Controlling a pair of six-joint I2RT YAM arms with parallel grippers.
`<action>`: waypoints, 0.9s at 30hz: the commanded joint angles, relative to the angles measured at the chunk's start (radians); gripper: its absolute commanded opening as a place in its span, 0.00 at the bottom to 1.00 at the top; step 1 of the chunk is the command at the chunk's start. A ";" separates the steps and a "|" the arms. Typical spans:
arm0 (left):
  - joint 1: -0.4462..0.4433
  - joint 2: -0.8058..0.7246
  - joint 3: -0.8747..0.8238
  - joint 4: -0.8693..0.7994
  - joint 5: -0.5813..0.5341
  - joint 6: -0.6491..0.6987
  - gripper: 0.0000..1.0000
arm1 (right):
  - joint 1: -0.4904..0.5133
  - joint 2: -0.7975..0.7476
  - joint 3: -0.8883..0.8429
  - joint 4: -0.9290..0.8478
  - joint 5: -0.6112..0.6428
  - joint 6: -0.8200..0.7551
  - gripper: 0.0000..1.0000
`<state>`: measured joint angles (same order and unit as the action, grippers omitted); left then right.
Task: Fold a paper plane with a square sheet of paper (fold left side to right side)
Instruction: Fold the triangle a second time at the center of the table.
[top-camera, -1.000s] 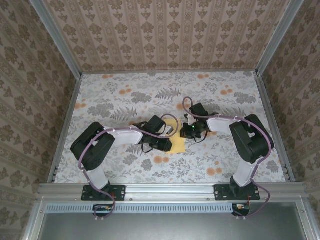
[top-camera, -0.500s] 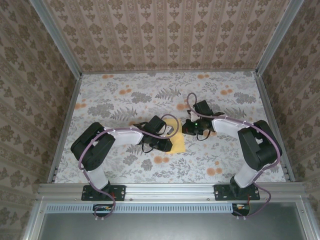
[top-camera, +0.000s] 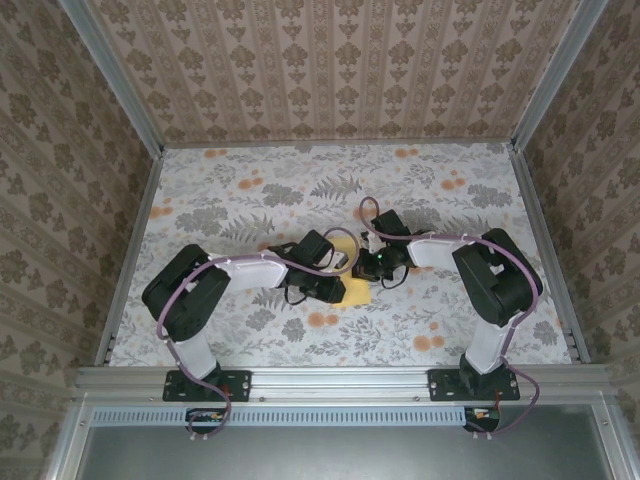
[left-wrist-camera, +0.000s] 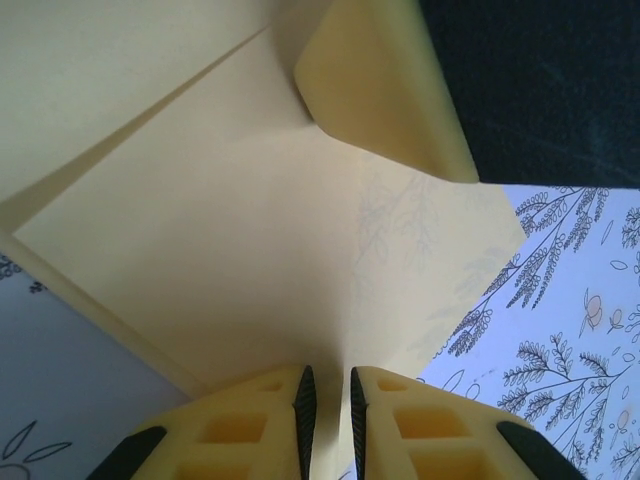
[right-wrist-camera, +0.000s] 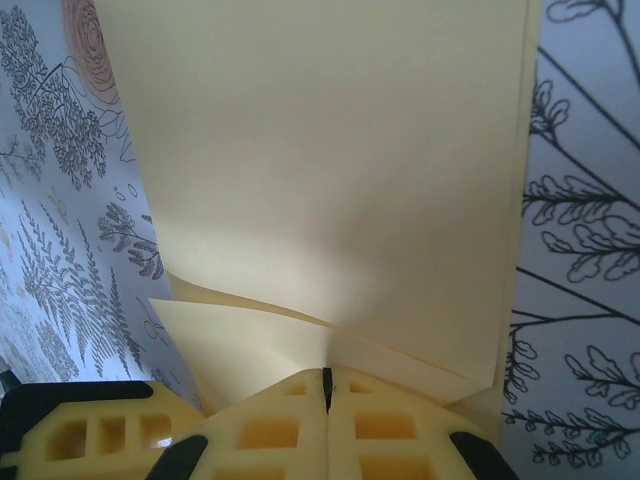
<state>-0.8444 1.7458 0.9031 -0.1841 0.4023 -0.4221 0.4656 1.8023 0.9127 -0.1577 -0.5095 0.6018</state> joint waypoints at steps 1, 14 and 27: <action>0.010 -0.045 0.028 -0.071 0.007 0.019 0.21 | 0.002 0.039 0.005 -0.084 0.046 -0.017 0.00; 0.031 0.039 0.047 0.060 0.199 -0.025 0.15 | 0.002 0.052 -0.002 -0.081 0.037 -0.018 0.00; 0.053 0.066 0.015 0.068 0.144 -0.042 0.15 | 0.002 0.057 0.008 -0.125 0.060 -0.039 0.00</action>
<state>-0.8082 1.8286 0.9417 -0.1253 0.5652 -0.4477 0.4656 1.8095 0.9226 -0.1738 -0.5095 0.5911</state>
